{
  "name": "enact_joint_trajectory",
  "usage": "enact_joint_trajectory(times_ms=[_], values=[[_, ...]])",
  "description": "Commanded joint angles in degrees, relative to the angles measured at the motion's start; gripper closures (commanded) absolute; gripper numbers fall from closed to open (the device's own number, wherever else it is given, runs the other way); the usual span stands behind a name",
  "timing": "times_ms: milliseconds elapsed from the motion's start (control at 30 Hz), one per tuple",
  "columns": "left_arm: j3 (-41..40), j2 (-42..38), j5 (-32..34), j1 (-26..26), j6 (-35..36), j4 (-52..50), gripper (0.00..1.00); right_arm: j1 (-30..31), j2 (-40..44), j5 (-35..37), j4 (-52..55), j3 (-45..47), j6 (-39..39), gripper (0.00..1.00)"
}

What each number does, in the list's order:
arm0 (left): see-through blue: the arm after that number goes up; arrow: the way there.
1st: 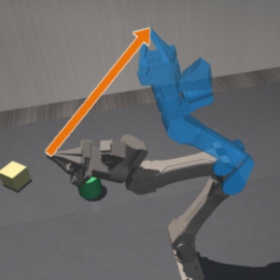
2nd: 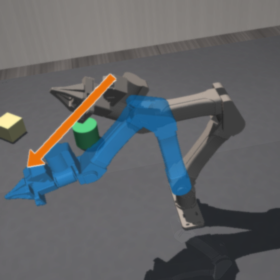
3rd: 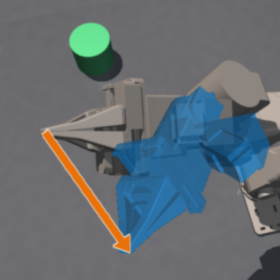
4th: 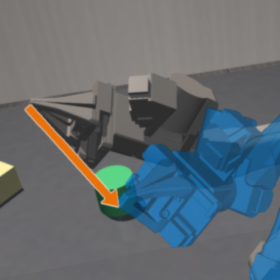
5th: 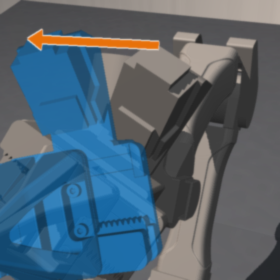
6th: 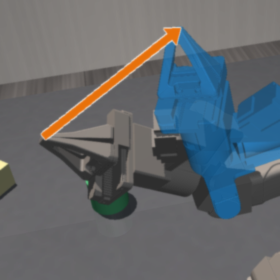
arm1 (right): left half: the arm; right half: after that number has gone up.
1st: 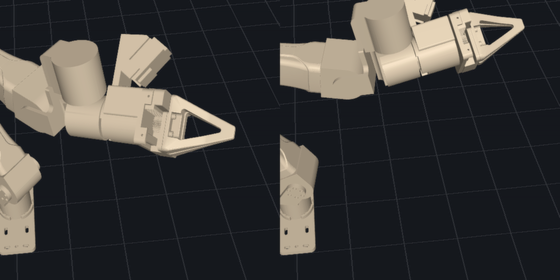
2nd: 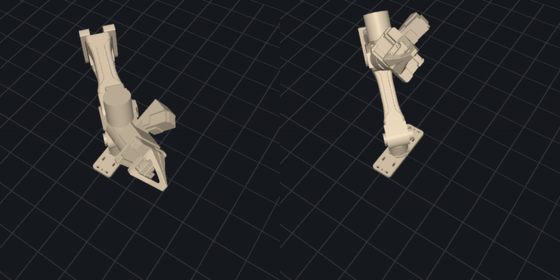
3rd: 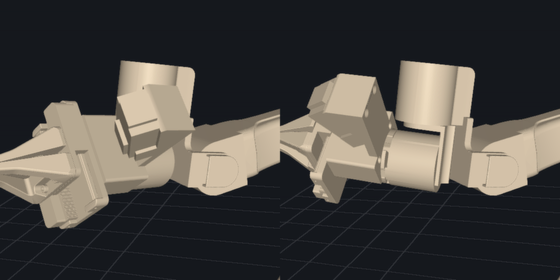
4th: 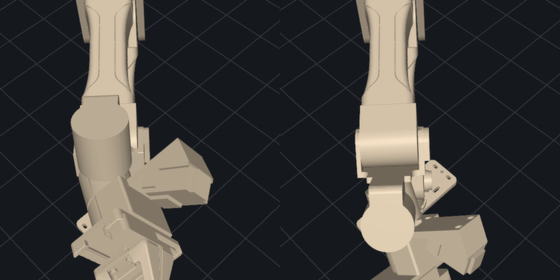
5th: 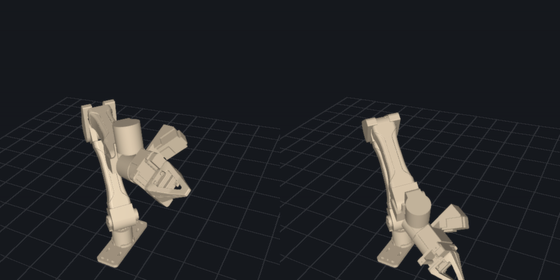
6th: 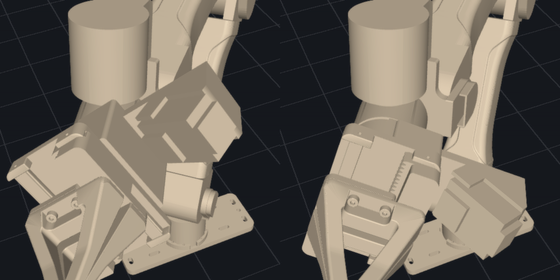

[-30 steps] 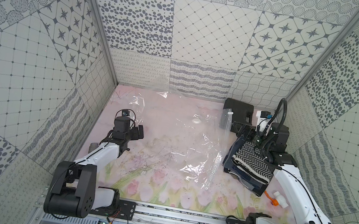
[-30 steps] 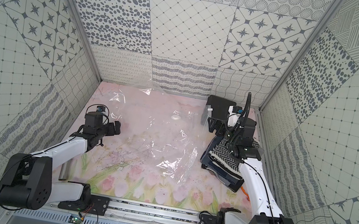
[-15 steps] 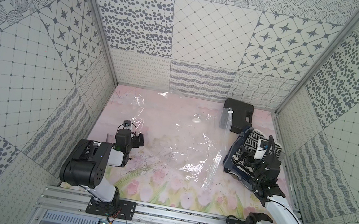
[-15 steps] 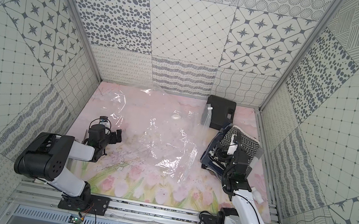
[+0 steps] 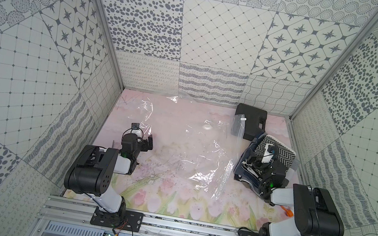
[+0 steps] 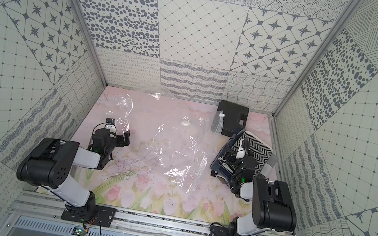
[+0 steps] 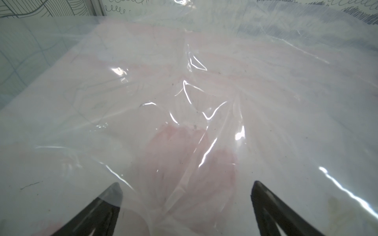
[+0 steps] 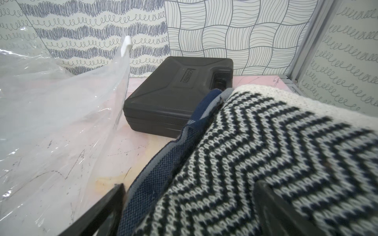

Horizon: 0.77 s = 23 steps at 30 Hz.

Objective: Take the blanket out of the vacuum bag
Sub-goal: Reset both arms

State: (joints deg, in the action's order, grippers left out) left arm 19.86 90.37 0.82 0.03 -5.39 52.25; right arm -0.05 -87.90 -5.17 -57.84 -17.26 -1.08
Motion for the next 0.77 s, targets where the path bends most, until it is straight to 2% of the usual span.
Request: enact_joint_trajectory(times_ms=[0,67,133,200,267,733], values=[[3.31,0.09,-3.0,-0.44,2.51,-1.87,0.0,-0.57,-2.77,-3.33,-1.76,-1.81,-0.65,0.01],[3.13,0.25,-4.66,-0.48,3.48,-1.55,0.0,-0.47,-0.11,-4.72,7.41,-3.89,0.99,0.01],[3.26,0.2,-4.95,-0.56,3.72,-1.96,0.0,-0.21,-2.22,-3.61,5.1,-4.87,0.08,0.01],[3.24,0.21,-4.97,-0.57,3.69,-1.71,0.0,-0.2,-0.77,-3.33,11.14,-6.46,0.62,0.01],[3.27,0.23,-5.0,-0.54,3.69,-1.71,0.0,-0.13,-1.7,-3.23,8.02,-5.68,0.18,0.01],[3.54,0.32,-3.39,-0.51,3.1,-2.41,0.0,-0.12,-1.15,-3.33,9.77,-6.12,0.57,0.01]])
